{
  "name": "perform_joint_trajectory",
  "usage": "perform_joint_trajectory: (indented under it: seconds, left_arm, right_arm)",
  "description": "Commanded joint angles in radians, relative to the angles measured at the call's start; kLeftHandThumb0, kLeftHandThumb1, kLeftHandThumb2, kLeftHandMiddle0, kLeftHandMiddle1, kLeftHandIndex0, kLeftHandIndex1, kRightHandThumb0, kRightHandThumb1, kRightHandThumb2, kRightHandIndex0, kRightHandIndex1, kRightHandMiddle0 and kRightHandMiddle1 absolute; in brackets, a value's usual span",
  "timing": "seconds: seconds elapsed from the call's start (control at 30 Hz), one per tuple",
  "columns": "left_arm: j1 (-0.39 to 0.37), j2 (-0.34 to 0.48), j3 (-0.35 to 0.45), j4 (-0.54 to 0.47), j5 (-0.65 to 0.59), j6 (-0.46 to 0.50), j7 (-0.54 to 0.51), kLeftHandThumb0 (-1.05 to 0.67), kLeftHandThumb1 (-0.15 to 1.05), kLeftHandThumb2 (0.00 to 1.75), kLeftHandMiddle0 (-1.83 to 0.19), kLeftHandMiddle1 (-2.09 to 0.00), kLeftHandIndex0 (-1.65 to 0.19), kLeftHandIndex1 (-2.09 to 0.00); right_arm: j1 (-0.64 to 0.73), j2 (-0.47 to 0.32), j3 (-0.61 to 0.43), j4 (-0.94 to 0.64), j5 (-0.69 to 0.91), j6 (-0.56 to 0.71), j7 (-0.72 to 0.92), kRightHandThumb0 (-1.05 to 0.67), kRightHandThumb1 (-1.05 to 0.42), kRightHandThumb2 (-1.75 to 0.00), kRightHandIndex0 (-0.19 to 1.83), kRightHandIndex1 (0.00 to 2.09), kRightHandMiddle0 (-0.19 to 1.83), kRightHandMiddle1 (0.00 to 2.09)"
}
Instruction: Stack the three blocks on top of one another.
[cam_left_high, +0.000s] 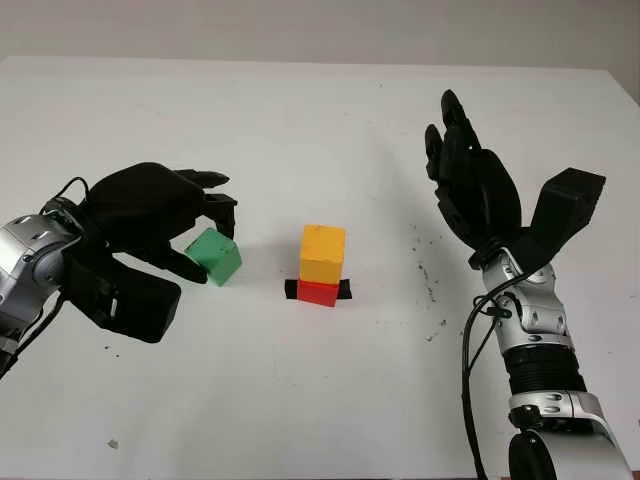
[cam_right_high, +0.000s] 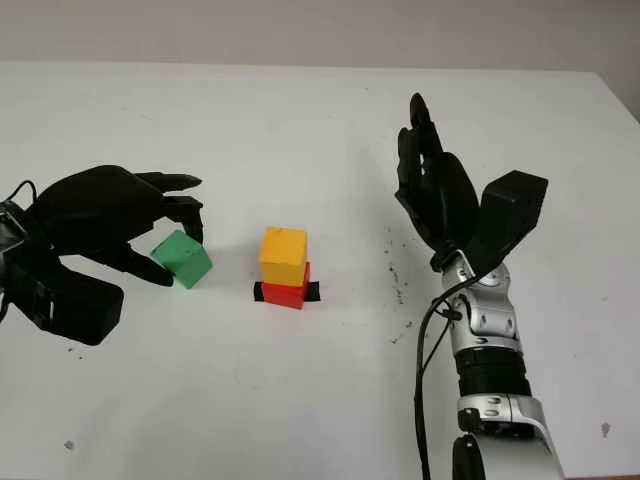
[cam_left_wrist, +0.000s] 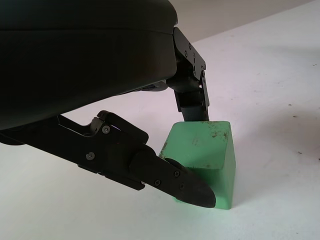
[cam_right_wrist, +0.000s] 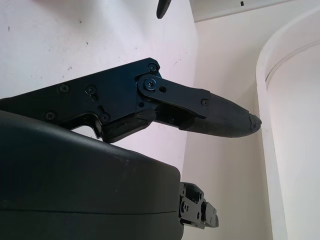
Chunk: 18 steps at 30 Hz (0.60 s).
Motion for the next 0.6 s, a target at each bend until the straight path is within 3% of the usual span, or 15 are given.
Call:
perform_joint_trajectory:
  seconds: [0.0,0.2,0.4,0.53,0.57]
  left_arm:
    - [-0.013,-0.026,0.021,0.013,-0.084,0.019,-0.038,-0.48,0.96,0.05,-0.2,-0.04,-0.44,-1.37]
    - [-0.047,-0.027,0.053,0.021,-0.258,0.098,-0.163,-0.52,1.02,0.07,-0.12,-0.03,-0.34,-1.44]
    - [-0.144,0.011,0.069,-0.087,-0.34,0.302,-0.358,-0.46,1.03,0.06,-0.11,-0.05,-0.33,-1.36]
    - [-0.171,0.017,0.068,-0.112,-0.349,0.352,-0.398,-0.45,1.03,0.05,-0.12,-0.06,-0.3,-1.42]
    - [-0.236,0.022,0.052,-0.114,-0.348,0.381,-0.44,-0.45,1.03,0.05,-0.13,-0.06,-0.3,-1.42]
  right_arm:
    - [0.009,0.004,-0.005,-0.019,-0.001,-0.011,-0.006,-0.75,-1.05,-0.69,-0.19,0.0,-0.19,0.0]
    - [0.012,0.004,-0.003,-0.017,0.003,-0.019,0.007,-0.71,-1.05,-0.7,-0.19,0.0,-0.19,0.0]
    - [0.012,0.005,-0.001,-0.018,-0.005,-0.018,0.002,-0.69,-1.05,-0.67,-0.19,0.0,-0.19,0.0]
    - [0.014,0.005,-0.001,-0.02,-0.002,-0.017,0.004,-0.67,-1.05,-0.65,-0.19,0.0,-0.19,0.0]
    - [0.016,0.007,0.002,-0.026,-0.005,-0.012,0.0,-0.67,-1.05,-0.65,-0.19,0.0,-0.19,0.0]
